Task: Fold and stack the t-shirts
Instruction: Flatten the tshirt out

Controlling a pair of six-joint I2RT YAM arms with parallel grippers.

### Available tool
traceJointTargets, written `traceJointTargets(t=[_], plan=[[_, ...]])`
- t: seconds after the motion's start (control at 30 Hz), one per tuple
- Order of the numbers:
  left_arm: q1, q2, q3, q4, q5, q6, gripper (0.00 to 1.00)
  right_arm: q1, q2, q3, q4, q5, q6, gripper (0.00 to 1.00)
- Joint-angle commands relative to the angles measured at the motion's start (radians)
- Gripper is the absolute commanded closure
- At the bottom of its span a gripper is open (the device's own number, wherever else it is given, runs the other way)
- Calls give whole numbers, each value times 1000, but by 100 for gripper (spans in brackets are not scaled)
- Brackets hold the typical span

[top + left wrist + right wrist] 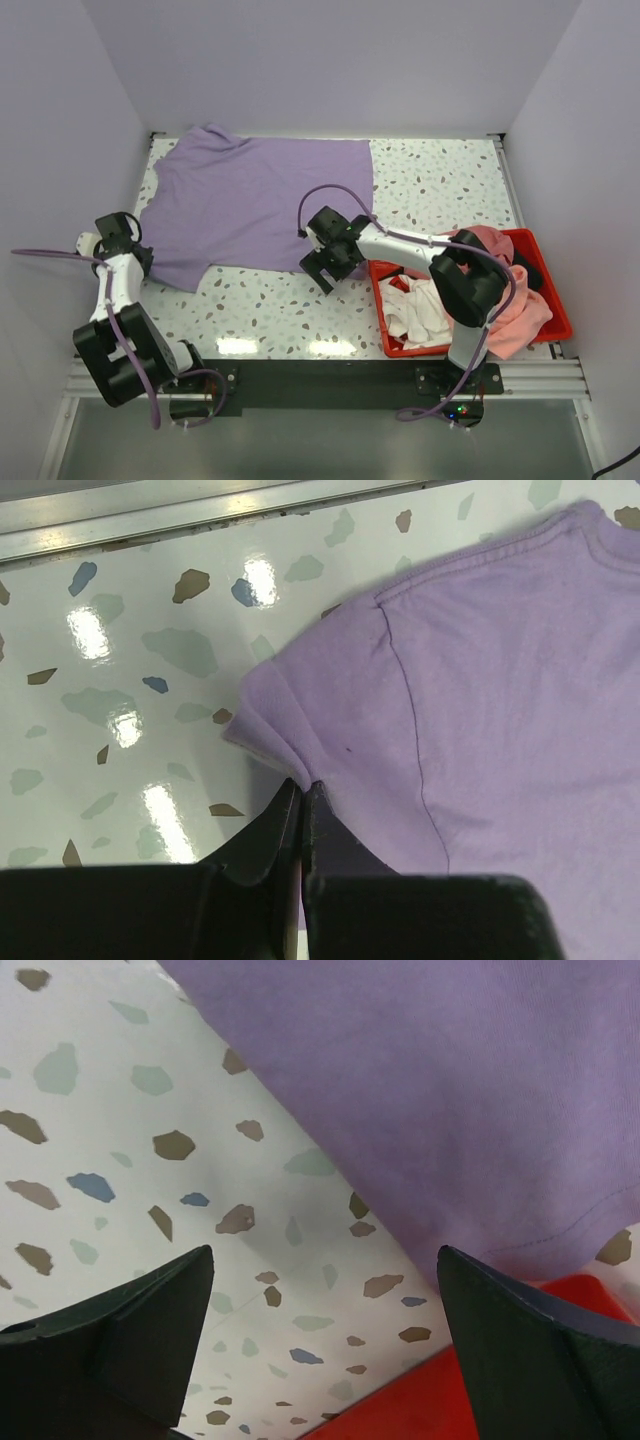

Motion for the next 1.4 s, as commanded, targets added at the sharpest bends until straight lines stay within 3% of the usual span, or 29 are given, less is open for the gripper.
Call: traceJointTargets(t=[0.0,0.23,0.4,0.6,0.7,0.97,1.17,1.37], plan=[[13,-40,14,5,4,-5,100,5,-40,-23,-16,82,4,4],[13,-72,-3,7,53,-3,100,5,-26,-20,-10,209,-14,11],[10,-96,-19,-1,100,4,100,3,11,10,3,226,-28,25],[10,-136,-35,-9,185,14,100,2,51,36,9,269,-23,34],[10,-161,-43,-10,226,20,100,2,69,50,12,266,-25,42],[8,-185,-20,-18,288,43,100,2,106,70,-22,245,-31,77],[7,-270,-9,-93,219,5,100,3,60,55,-62,190,-10,99],[8,-333,4,-203,107,-57,100,8,-20,3,-93,93,-2,100]])
